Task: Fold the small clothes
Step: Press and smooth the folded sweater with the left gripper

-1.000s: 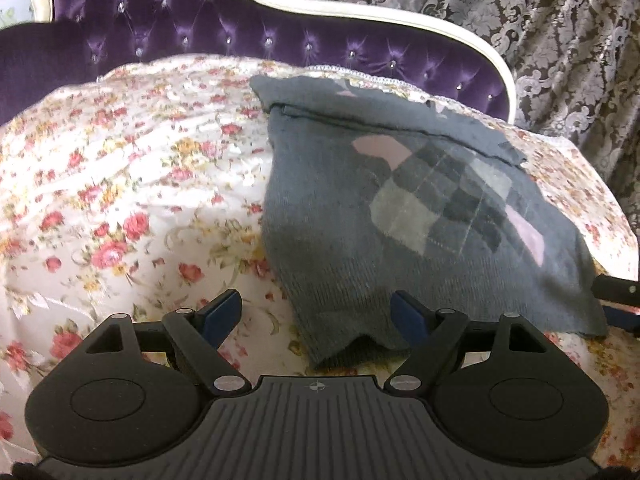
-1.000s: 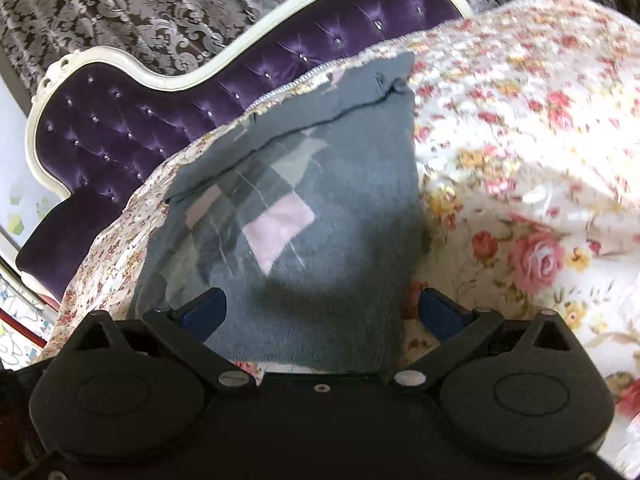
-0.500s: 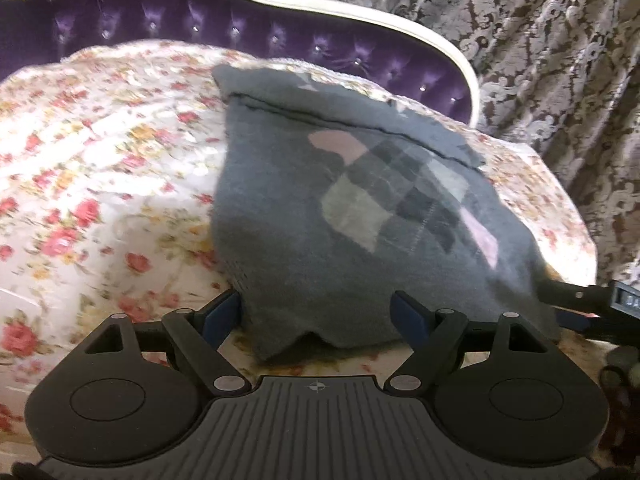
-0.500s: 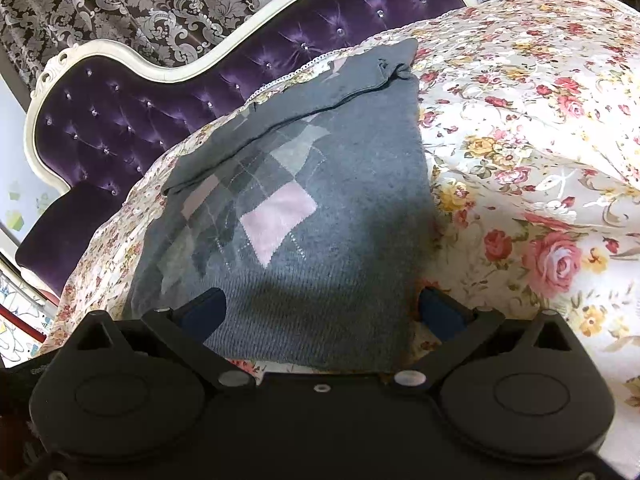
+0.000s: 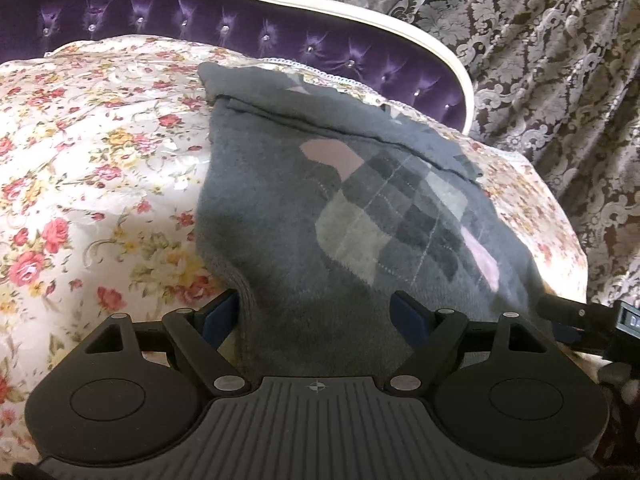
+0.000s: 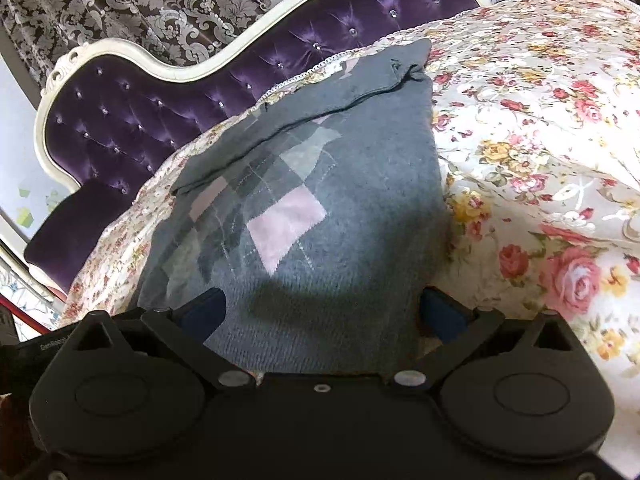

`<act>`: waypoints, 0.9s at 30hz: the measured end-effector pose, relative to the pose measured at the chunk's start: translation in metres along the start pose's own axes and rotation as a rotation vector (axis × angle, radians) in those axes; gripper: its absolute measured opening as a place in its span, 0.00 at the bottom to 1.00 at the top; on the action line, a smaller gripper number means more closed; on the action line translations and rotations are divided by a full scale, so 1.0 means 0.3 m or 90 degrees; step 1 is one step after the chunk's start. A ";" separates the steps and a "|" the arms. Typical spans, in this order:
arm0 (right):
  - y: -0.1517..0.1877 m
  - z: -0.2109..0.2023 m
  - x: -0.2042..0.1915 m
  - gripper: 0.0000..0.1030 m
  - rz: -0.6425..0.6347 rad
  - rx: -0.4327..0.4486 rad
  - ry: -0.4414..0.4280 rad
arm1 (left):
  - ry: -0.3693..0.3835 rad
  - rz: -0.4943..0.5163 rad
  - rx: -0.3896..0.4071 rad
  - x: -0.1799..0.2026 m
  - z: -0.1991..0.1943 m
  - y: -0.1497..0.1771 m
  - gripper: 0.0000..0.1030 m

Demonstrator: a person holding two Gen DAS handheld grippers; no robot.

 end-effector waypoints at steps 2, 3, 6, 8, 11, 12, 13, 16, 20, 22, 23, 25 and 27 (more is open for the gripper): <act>-0.008 0.006 0.009 1.00 0.009 0.005 -0.012 | 0.006 0.000 0.001 0.002 0.002 0.000 0.78; -0.013 0.009 0.015 1.00 0.015 0.006 -0.018 | 0.007 0.002 0.001 0.004 0.001 0.002 0.78; -0.022 0.010 0.028 1.00 0.037 0.011 -0.035 | 0.013 0.012 -0.006 0.008 -0.008 0.010 0.77; -0.021 0.003 0.035 1.00 0.049 0.013 -0.045 | 0.017 0.011 -0.008 0.007 -0.018 0.016 0.69; -0.017 -0.006 0.038 1.00 0.067 0.008 -0.056 | 0.019 -0.001 -0.009 -0.008 -0.032 0.022 0.60; -0.016 -0.007 0.039 1.00 0.073 0.005 -0.059 | 0.023 -0.008 -0.010 -0.015 -0.035 0.022 0.58; -0.017 -0.008 0.041 1.00 0.078 0.002 -0.063 | 0.026 -0.015 -0.011 -0.022 -0.038 0.020 0.56; -0.019 -0.009 0.043 1.00 0.086 -0.006 -0.069 | 0.034 -0.034 -0.013 -0.040 -0.041 0.017 0.51; -0.020 -0.002 0.033 0.98 0.073 -0.025 -0.060 | 0.037 -0.049 -0.010 -0.058 -0.042 0.018 0.44; -0.019 0.000 0.027 0.90 0.059 -0.031 -0.045 | 0.039 -0.057 -0.008 -0.065 -0.046 0.019 0.43; -0.018 -0.001 0.028 0.85 0.054 -0.033 -0.041 | 0.040 -0.061 -0.007 -0.069 -0.047 0.020 0.42; -0.019 -0.004 0.034 0.79 0.050 -0.037 -0.037 | 0.040 -0.071 -0.003 -0.077 -0.049 0.021 0.40; -0.020 -0.008 0.043 0.74 0.056 -0.038 -0.038 | 0.043 -0.090 0.003 -0.092 -0.052 0.022 0.40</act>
Point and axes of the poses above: each gripper's, at about its wrist camera, not at the fingertips, and z roughly the way its jaws point, x to its right, y to its underside, the point moved 5 cm from there along z, roughly the way its jaws point, and after that the axes turned 2 degrees about -y, right-handed, at the moved point
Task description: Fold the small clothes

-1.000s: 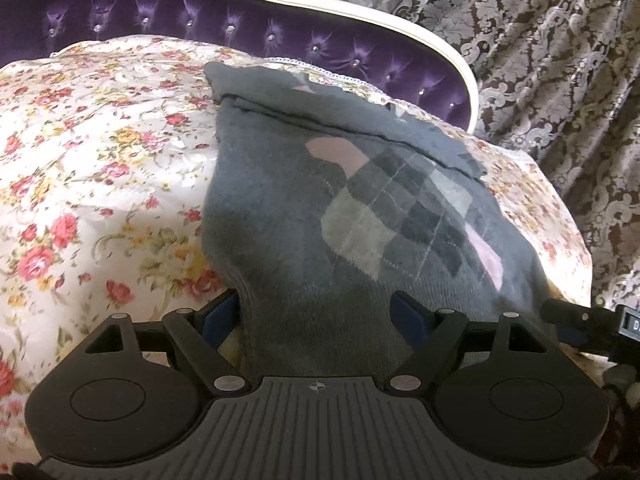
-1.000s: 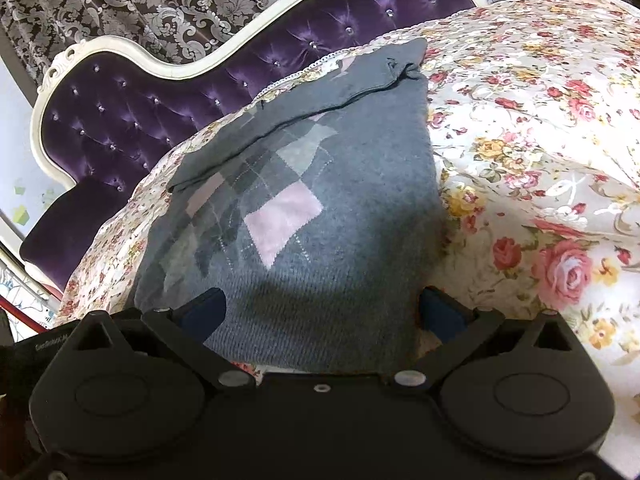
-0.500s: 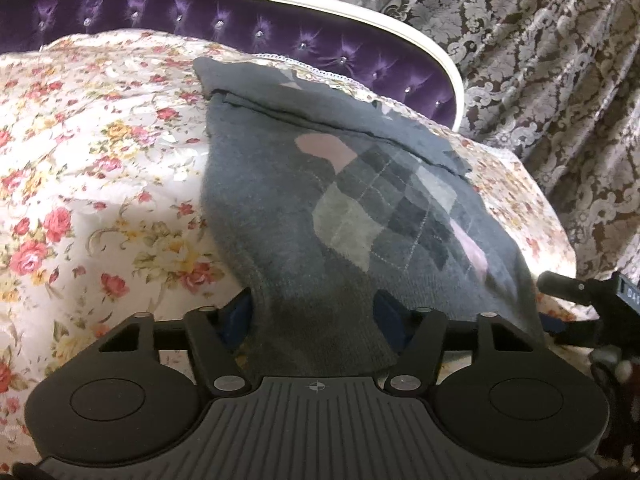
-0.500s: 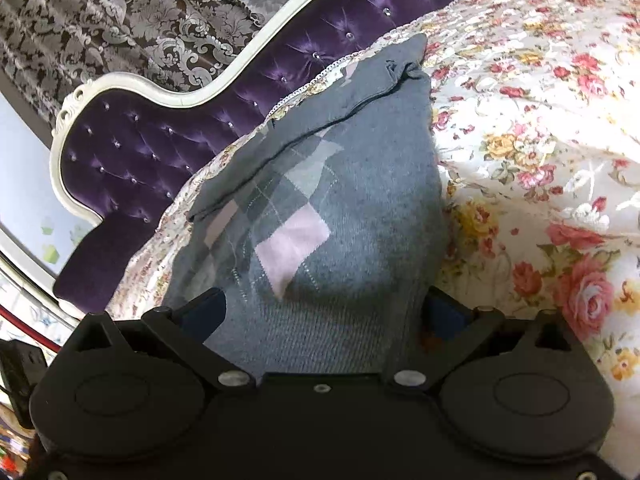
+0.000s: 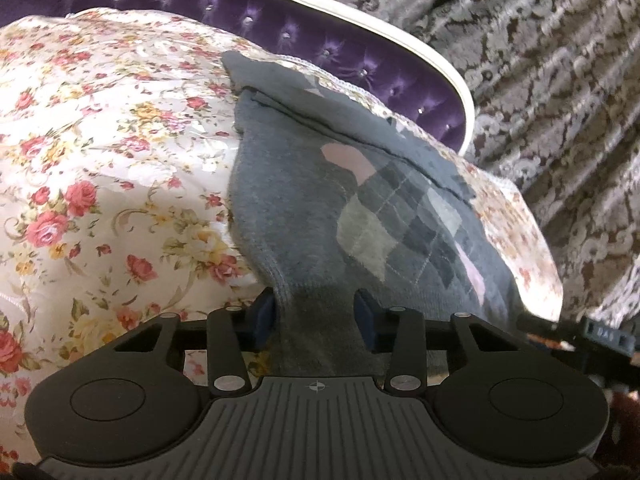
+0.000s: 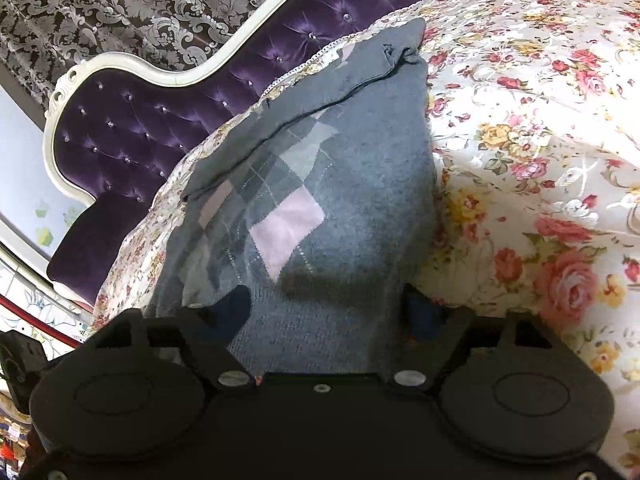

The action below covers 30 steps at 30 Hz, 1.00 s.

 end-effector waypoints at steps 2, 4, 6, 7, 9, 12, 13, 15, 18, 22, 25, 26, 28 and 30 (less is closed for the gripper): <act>0.000 -0.004 0.009 0.70 0.007 0.000 -0.002 | 0.003 -0.023 0.003 -0.023 -0.001 -0.002 0.40; 0.000 -0.005 0.011 0.69 0.007 -0.001 -0.002 | 0.006 -0.038 0.002 -0.033 0.003 -0.006 0.36; 0.002 -0.002 0.006 0.69 0.002 -0.003 0.002 | -0.004 -0.032 0.001 -0.031 0.007 -0.010 0.27; 0.002 0.000 0.004 0.67 -0.003 -0.004 0.005 | -0.004 -0.029 -0.001 -0.030 0.010 -0.010 0.25; 0.001 0.000 0.002 0.61 -0.011 -0.003 0.014 | 0.005 -0.035 -0.004 -0.032 0.014 -0.009 0.19; 0.000 -0.001 0.013 0.48 -0.003 -0.001 0.019 | 0.011 -0.033 -0.011 -0.033 0.021 -0.002 0.08; 0.000 -0.002 0.019 0.32 0.002 -0.002 0.023 | 0.005 -0.030 -0.015 -0.031 0.023 -0.001 0.04; 0.004 0.001 0.029 0.16 0.012 -0.008 0.022 | 0.007 -0.031 -0.010 -0.031 0.018 -0.004 0.04; -0.002 -0.007 0.020 0.15 0.002 -0.003 0.016 | 0.016 -0.041 0.010 -0.036 -0.010 -0.021 0.04; -0.028 -0.044 0.010 0.13 0.022 0.025 -0.037 | 0.048 -0.065 0.038 -0.034 -0.063 -0.072 0.04; -0.070 -0.075 -0.002 0.13 0.038 0.052 -0.075 | 0.066 -0.062 0.065 -0.019 -0.099 -0.125 0.04; -0.086 -0.084 -0.006 0.13 0.044 0.062 -0.088 | 0.072 -0.059 0.072 -0.012 -0.107 -0.145 0.04; -0.123 -0.100 -0.019 0.13 0.051 0.080 -0.111 | 0.084 -0.059 0.082 0.003 -0.116 -0.183 0.04; -0.163 -0.108 -0.033 0.13 0.055 0.094 -0.130 | 0.099 -0.062 0.089 0.018 -0.117 -0.226 0.04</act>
Point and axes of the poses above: each gripper's, at about its wrist camera, not at the fingertips, and z roughly the way its jaws point, x to its right, y to its underside, the point moved 5 cm from there along z, roughly the way its jaws point, and after that the axes turned 2 degrees about -y, right-handed, at the moved point
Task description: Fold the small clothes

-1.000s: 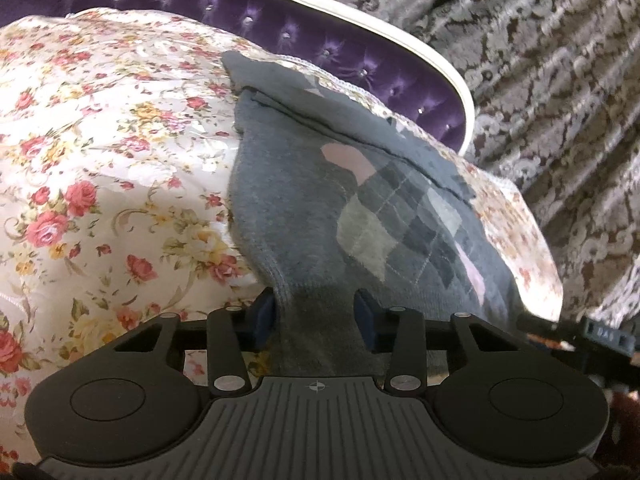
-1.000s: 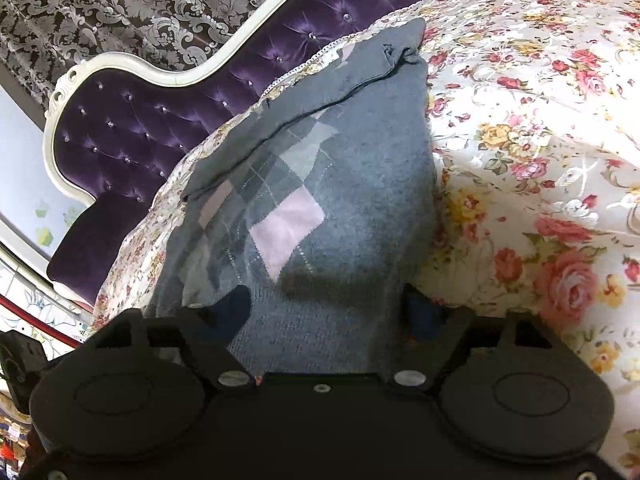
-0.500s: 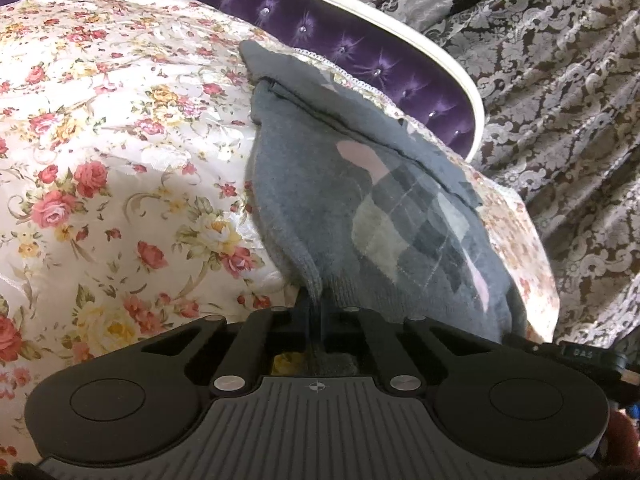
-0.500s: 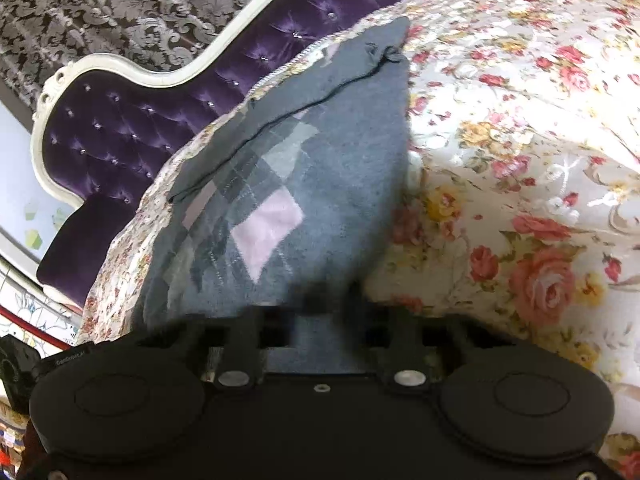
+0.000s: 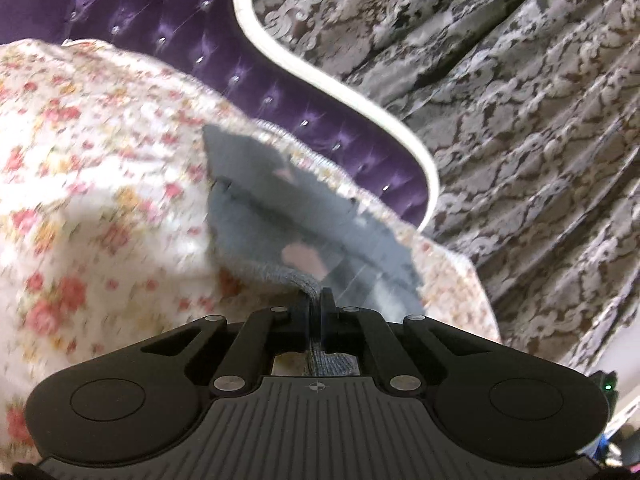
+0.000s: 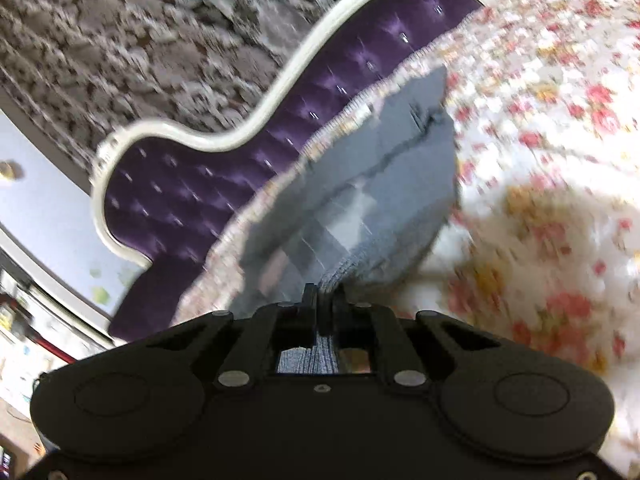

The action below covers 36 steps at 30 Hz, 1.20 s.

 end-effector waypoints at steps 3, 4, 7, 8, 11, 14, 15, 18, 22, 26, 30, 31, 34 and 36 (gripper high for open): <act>-0.064 0.018 -0.026 0.13 0.002 0.014 -0.026 | 0.018 0.000 0.007 0.021 0.020 -0.062 0.04; -0.088 0.029 -0.032 0.13 0.000 0.018 -0.034 | 0.022 0.000 0.010 0.026 0.027 -0.087 0.04; -0.165 0.064 -0.037 0.13 0.000 0.033 -0.053 | 0.034 0.003 0.018 0.051 0.063 -0.165 0.04; -0.200 0.083 -0.038 0.13 0.000 0.039 -0.060 | 0.036 0.006 0.024 0.053 0.076 -0.193 0.04; -0.296 0.142 -0.039 0.13 -0.003 0.054 -0.074 | 0.034 0.024 0.041 0.070 0.140 -0.281 0.04; -0.396 0.220 -0.039 0.13 -0.012 0.069 -0.077 | 0.030 0.030 0.052 0.070 0.226 -0.357 0.04; -0.428 0.245 -0.034 0.13 -0.010 0.073 -0.078 | 0.030 0.030 0.054 0.066 0.258 -0.379 0.04; -0.522 0.347 -0.006 0.13 0.002 0.076 -0.075 | 0.017 0.025 0.052 0.034 0.382 -0.449 0.04; -0.615 0.498 0.077 0.13 0.021 0.071 -0.044 | -0.018 0.022 0.050 -0.040 0.536 -0.504 0.04; -0.655 0.650 0.182 0.13 0.039 0.053 -0.004 | -0.049 -0.011 0.022 -0.132 0.697 -0.526 0.04; -0.665 0.760 0.277 0.12 0.055 0.032 0.041 | -0.091 -0.036 0.005 -0.212 0.811 -0.522 0.04; -0.664 0.779 0.295 0.12 0.055 0.027 0.051 | -0.099 -0.040 0.002 -0.229 0.833 -0.519 0.04; -0.666 0.817 0.336 0.12 0.056 0.017 0.080 | -0.113 -0.035 -0.015 -0.262 0.884 -0.514 0.05; -0.664 0.826 0.348 0.13 0.053 0.015 0.094 | -0.122 -0.034 -0.018 -0.275 0.899 -0.518 0.05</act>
Point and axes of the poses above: each gripper's, at about its wrist camera, not at the fingertips, and z roughly the way its jaws point, x to its right, y to its underside, the point moved 5 cm from there along z, roughly the way its jaws point, and after that the axes turned 2 degrees about -y, right-handed, at the moved point
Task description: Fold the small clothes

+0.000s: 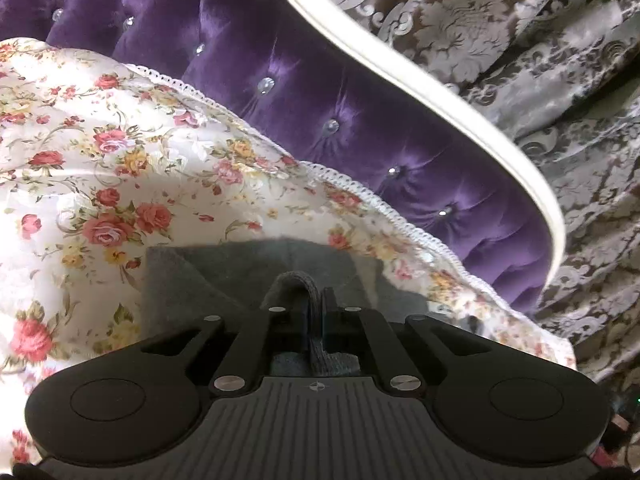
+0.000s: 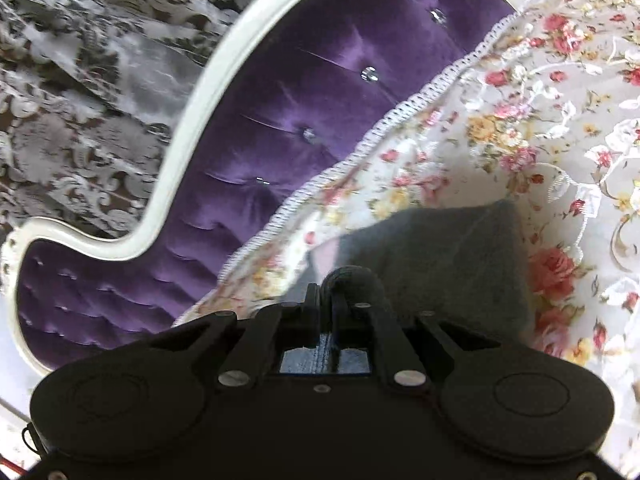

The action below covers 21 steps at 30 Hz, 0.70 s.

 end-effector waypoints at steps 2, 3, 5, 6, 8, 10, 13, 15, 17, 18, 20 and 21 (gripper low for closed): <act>-0.002 -0.004 0.000 0.14 -0.008 0.006 0.003 | -0.003 -0.002 0.004 -0.003 0.001 -0.016 0.13; -0.006 -0.011 -0.003 0.15 -0.015 0.012 0.005 | -0.008 -0.002 0.015 -0.003 -0.007 -0.027 0.26; -0.022 -0.031 -0.011 0.19 -0.027 0.033 0.017 | -0.023 0.007 0.045 0.003 -0.035 -0.057 0.38; -0.032 -0.038 -0.012 0.19 -0.030 0.042 0.020 | -0.030 0.013 0.054 0.008 -0.050 -0.071 0.41; -0.054 -0.052 -0.021 0.21 -0.036 0.052 0.029 | -0.035 0.035 0.069 0.024 -0.095 -0.089 0.43; -0.056 -0.086 -0.053 0.21 -0.076 0.057 0.039 | -0.043 0.074 0.082 0.053 -0.145 -0.085 0.51; -0.017 -0.114 -0.126 0.21 -0.172 0.036 0.053 | -0.050 0.159 0.074 0.110 -0.196 -0.030 0.54; 0.039 -0.123 -0.178 0.27 -0.241 0.012 0.059 | -0.046 0.227 0.052 0.151 -0.224 0.043 0.55; 0.102 -0.118 -0.225 0.48 -0.306 -0.013 0.063 | -0.039 0.287 0.034 0.186 -0.237 0.117 0.55; 0.135 -0.111 -0.246 0.49 -0.339 -0.025 0.064 | -0.038 0.316 0.027 0.203 -0.237 0.152 0.55; 0.187 -0.089 -0.281 0.49 -0.396 -0.046 0.071 | -0.034 0.373 0.021 0.233 -0.232 0.218 0.55; 0.208 -0.077 -0.293 0.49 -0.420 -0.056 0.075 | -0.030 0.401 0.015 0.245 -0.222 0.245 0.55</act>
Point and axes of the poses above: each gripper's, at about its wrist camera, not at the fingertips, and z roughly the way its jaws point, x to its right, y to its underside, the point moved 5 cm from there along z, roughly the way its jaws point, and after that the axes turned 2 degrees about -y, right-handed, at the moved point
